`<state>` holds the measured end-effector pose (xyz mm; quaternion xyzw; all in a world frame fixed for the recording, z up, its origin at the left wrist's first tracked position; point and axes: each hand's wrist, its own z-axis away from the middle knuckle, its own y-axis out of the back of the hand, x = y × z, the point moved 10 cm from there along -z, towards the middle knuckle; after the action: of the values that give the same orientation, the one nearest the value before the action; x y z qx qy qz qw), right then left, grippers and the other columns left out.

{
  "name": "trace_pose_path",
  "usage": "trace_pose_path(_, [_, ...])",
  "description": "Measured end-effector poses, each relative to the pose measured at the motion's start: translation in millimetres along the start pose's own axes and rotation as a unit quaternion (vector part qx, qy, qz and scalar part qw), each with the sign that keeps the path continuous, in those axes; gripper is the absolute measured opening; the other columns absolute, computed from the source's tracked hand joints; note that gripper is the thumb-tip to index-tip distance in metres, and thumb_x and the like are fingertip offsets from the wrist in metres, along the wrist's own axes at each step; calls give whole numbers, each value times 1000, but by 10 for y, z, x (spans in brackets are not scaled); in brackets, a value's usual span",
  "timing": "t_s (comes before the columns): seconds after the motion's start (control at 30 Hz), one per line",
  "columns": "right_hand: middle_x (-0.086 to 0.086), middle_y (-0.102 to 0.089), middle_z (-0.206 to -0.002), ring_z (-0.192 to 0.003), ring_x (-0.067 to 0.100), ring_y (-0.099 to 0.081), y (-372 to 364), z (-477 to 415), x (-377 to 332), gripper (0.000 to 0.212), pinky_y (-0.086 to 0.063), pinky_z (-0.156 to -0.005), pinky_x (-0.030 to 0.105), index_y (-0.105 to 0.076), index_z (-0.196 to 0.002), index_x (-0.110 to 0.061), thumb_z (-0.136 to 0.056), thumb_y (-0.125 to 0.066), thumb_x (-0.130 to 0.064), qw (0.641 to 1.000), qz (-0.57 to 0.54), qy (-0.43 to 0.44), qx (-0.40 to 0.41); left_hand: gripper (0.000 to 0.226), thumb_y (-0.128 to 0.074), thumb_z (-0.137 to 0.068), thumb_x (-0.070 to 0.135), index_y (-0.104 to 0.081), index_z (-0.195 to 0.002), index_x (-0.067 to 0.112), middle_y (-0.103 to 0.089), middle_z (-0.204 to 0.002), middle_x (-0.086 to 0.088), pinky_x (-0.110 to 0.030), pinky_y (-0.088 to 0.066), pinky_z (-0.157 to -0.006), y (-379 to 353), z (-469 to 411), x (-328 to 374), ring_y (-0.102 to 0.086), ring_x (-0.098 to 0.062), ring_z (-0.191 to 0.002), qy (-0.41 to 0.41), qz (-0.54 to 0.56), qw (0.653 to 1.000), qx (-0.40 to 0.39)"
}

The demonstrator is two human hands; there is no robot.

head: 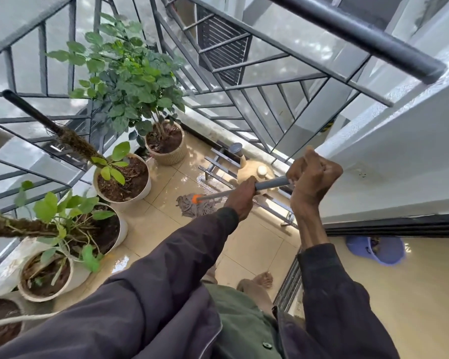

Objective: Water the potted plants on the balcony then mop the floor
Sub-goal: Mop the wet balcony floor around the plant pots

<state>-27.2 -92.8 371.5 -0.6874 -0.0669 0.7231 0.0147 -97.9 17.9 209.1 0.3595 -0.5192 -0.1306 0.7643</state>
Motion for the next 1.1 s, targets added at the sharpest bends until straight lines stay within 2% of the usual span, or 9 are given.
trace_pose_path(0.13, [-6, -30, -38, -35, 11, -26, 39, 110, 181, 59, -28, -47, 23, -42, -42, -23, -95, -59, -4, 999, -5, -41, -12, 10, -38, -104, 8, -48, -107, 9, -58, -117, -31, -50, -47, -92, -91, 329, -204, -55, -29, -94, 14, -37, 997, -70])
trace_pose_path(0.33, [-4, -31, -37, -36, 13, -26, -300, 323, 287, 57, -29, -49, 26, -43, -42, -20, -94, -59, -4, 995, -21, -41, -85, 28, -43, -98, -9, -48, -122, 5, -58, -110, -15, -36, -45, -81, 180, 599, -527, -56, -30, -95, 34, 18, 998, -45])
trace_pose_path(0.5, [-4, -35, -39, -36, 18, -27, -759, 215, -167, 57, -34, -51, 25, -49, -46, -22, -99, -55, -2, 988, -18, 55, -146, 24, -44, -97, -4, -49, -116, 9, -52, -99, -2, -38, -41, -68, 563, 344, -443, -50, -21, -81, 10, 25, 999, 25])
trace_pose_path(0.63, [-4, -36, -39, -35, 22, -28, -898, 92, -327, 56, -36, -52, 22, -47, -47, -14, -101, -54, -3, 985, -13, 92, -142, 27, -44, -99, -1, -52, -122, 12, -60, -107, -8, -37, -46, -76, 709, 31, -384, -56, -24, -88, 18, 55, 997, 44])
trace_pose_path(0.77, [1, -43, -43, -35, 20, -34, -928, 211, -20, 53, -44, -53, 21, -50, -47, -3, -99, -53, 4, 989, 64, 88, -101, 36, -46, -104, 36, -66, -122, 11, -69, -114, -9, -36, -51, -91, 689, -218, -632, -63, -26, -102, 97, 137, 986, -1])
trace_pose_path(0.83, [8, -49, -45, -35, 26, -36, -941, 211, 177, 54, -39, -49, 26, -51, -48, 7, -102, -56, 3, 992, 77, 65, -74, 46, -46, -102, 50, -71, -112, 13, -68, -98, -3, -20, -50, -78, 731, -295, -722, -62, -19, -87, 104, 106, 989, 9])
trace_pose_path(0.9, [12, -49, -44, -36, 28, -37, -1064, 60, 212, 54, -36, -47, 29, -50, -49, 5, -101, -57, -4, 994, 75, 53, -64, 36, -43, -103, 47, -63, -87, 21, -57, -79, 0, -18, -45, -69, 820, -407, -694, -52, -14, -72, 101, 72, 992, 36])
trace_pose_path(1.0, [5, -43, -41, -36, 18, -39, -1276, -290, 96, 53, -35, -45, 28, -49, -44, -16, -96, -57, -6, 992, 87, 56, -68, 30, -42, -99, 46, -51, -85, 20, -46, -85, -5, -37, -34, -81, 957, -611, -538, -41, -19, -79, 85, 47, 993, 73])
trace_pose_path(1.1, [8, -43, -44, -34, 16, -38, -1420, -620, 54, 44, -35, -40, 21, -53, -50, 2, -92, -57, -8, 994, 86, 40, -57, 25, -39, -101, 30, -54, -96, 11, -48, -86, -7, -32, -33, -65, 968, -811, -563, -37, -16, -68, 142, 128, 981, 33])
